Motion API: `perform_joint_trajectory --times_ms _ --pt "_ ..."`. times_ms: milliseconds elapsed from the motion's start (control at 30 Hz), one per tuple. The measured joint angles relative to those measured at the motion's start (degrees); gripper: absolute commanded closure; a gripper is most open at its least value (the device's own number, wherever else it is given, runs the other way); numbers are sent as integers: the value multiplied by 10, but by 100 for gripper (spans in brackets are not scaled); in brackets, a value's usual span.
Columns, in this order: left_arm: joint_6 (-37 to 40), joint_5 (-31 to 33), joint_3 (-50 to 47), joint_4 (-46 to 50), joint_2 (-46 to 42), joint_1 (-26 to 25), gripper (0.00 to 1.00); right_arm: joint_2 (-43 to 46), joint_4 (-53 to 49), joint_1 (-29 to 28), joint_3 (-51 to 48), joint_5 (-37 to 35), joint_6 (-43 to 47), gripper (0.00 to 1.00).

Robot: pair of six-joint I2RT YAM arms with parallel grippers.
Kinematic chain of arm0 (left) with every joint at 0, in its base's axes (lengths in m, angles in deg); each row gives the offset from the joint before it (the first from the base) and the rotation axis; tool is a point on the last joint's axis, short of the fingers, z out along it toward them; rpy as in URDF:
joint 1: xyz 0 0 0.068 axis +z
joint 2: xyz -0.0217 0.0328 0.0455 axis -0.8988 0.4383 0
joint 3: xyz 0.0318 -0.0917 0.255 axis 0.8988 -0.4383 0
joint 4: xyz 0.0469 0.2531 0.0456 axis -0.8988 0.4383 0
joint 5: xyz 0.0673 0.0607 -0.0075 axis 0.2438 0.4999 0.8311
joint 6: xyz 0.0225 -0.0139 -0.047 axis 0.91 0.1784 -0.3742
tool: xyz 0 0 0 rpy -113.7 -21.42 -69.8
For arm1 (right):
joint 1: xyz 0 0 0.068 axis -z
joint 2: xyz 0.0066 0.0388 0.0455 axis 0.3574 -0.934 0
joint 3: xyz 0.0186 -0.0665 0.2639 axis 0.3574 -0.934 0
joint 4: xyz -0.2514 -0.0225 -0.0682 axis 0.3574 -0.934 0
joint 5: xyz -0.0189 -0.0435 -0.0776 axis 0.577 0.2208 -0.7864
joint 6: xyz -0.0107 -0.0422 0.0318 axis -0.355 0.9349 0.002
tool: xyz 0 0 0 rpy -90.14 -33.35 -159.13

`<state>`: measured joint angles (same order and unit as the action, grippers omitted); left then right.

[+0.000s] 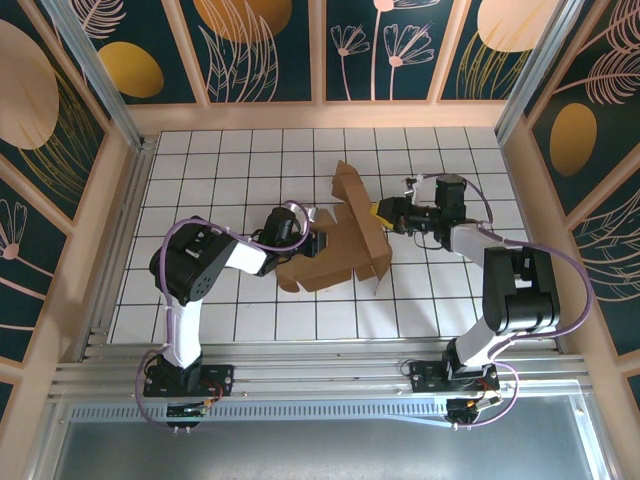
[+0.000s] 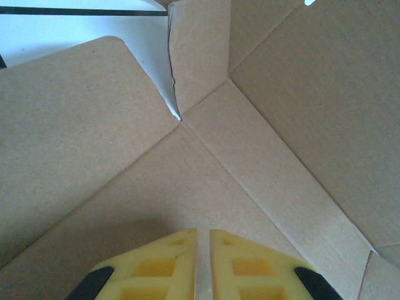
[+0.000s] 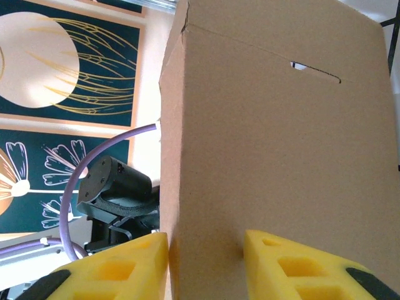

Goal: Fold the paper box

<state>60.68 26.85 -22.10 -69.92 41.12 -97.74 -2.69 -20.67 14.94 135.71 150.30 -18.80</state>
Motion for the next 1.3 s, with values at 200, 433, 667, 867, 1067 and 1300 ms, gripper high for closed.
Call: perform_joint_trajectory --times_ms 200,433,667,867,1067,1300 --pt "19 5 1 -5 -3 -3 64 0 20 -24 -7 -23 -21 63" --pt "37 35 -47 -8 -66 -3 55 -4 48 -41 -11 -28 -40 63" --pt "98 70 -86 -31 -189 15 51 -6 27 -52 -2 -41 -30 63" --pt "297 39 -59 -49 -199 44 45 -9 9 -67 12 -50 -18 63" --pt "471 -22 7 -39 -129 60 45 -14 9 -68 13 -50 -18 63" --pt "590 -47 105 -4 -59 61 44 -17 10 -68 13 -49 -19 63"
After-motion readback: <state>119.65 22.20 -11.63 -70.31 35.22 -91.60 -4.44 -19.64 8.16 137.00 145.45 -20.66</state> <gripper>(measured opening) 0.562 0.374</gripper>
